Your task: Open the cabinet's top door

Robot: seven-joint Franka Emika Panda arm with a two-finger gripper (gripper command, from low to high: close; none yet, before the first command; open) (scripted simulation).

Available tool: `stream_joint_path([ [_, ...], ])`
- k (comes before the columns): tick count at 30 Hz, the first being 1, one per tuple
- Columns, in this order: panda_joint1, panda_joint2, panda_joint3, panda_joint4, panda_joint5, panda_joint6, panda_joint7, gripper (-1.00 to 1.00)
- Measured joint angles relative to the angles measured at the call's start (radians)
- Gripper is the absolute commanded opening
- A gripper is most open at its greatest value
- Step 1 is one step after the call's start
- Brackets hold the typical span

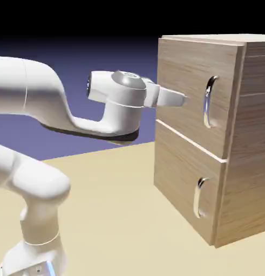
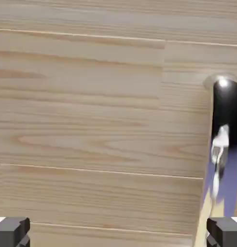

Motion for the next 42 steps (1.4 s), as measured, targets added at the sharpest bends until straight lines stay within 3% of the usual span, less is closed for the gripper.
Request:
stream_joint_path([
  [15,0.177,-0.095,-0.214,0.084,-0.652,-0.027,0.496,0.00],
  [21,0.327,-0.031,-0.307,0.185,-0.693,-0.063,0.525,0.00],
  [22,0.358,-0.016,-0.326,0.207,-0.699,-0.070,0.529,-1.00],
  [24,0.358,-0.016,-0.326,0.207,-0.699,-0.070,0.529,-1.00],
  [42,-0.294,-0.083,0.251,-0.168,-0.313,-0.207,0.529,-1.00],
])
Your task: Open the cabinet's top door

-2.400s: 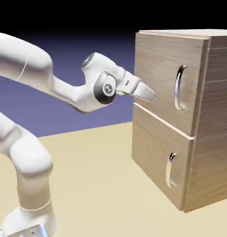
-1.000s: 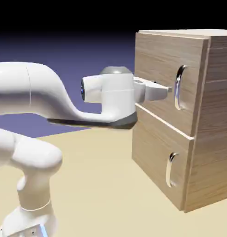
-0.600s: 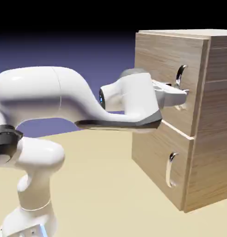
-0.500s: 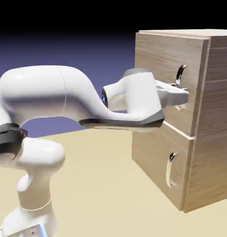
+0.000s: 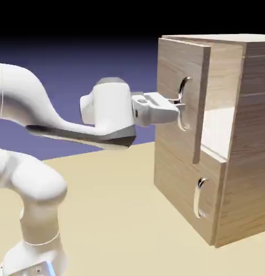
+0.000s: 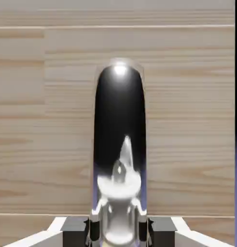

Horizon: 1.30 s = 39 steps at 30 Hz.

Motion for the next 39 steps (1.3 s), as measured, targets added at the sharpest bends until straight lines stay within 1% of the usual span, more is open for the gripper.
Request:
stream_joint_path([
  [5,-0.179,-0.061,0.181,-0.073,0.148,0.018,-0.010,-1.00],
  [10,-0.360,-0.123,0.352,-0.117,0.276,0.081,-0.003,-1.00],
  [12,-0.415,-0.168,0.409,-0.144,0.363,0.098,-0.042,-1.00],
  [17,-0.490,-0.271,0.503,-0.206,0.580,0.112,-0.178,-1.00],
  [21,-0.498,-0.348,0.553,-0.253,0.754,0.087,-0.305,-1.00],
  [24,-0.471,-0.405,0.588,-0.287,0.884,0.036,-0.401,-1.00],
  [28,-0.402,-0.481,0.654,-0.324,1.057,-0.078,-0.514,-1.00],
  [34,-0.263,-0.565,0.826,-0.339,1.315,-0.322,-0.621,-1.00],
  [39,-0.179,-0.571,1.006,-0.297,1.502,-0.535,-0.649,-1.00],
])
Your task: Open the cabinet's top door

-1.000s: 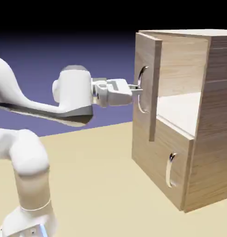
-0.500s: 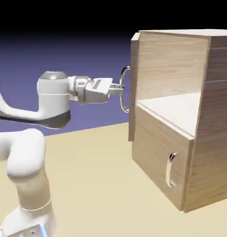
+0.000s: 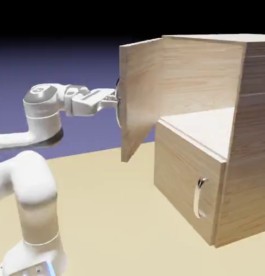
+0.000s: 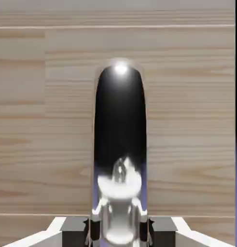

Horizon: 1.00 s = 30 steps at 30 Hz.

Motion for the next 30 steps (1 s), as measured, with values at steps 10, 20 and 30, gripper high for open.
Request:
stream_joint_path([
  [10,-0.049,0.109,0.359,0.253,0.309,-0.420,0.004,-1.00],
  [20,-0.315,0.186,0.593,0.615,0.475,-0.766,-0.010,-1.00],
  [30,-0.609,0.194,0.728,0.977,0.549,-1.050,-0.057,-1.00],
])
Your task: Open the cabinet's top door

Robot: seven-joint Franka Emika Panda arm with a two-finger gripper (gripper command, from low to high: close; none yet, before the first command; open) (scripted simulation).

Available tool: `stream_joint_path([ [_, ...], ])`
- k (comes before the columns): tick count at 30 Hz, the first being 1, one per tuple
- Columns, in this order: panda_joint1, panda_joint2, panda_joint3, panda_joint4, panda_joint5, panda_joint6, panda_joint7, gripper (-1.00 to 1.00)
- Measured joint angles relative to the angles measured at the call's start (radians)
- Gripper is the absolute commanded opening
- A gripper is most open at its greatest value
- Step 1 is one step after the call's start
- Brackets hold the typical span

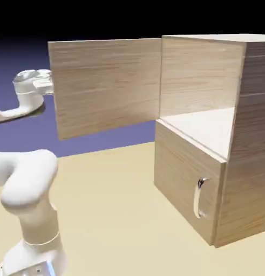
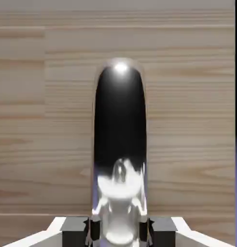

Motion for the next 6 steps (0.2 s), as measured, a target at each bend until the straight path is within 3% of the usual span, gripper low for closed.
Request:
stream_joint_path([
  [6,-0.173,-0.010,0.052,0.217,0.018,-0.156,-0.042,-1.00],
])
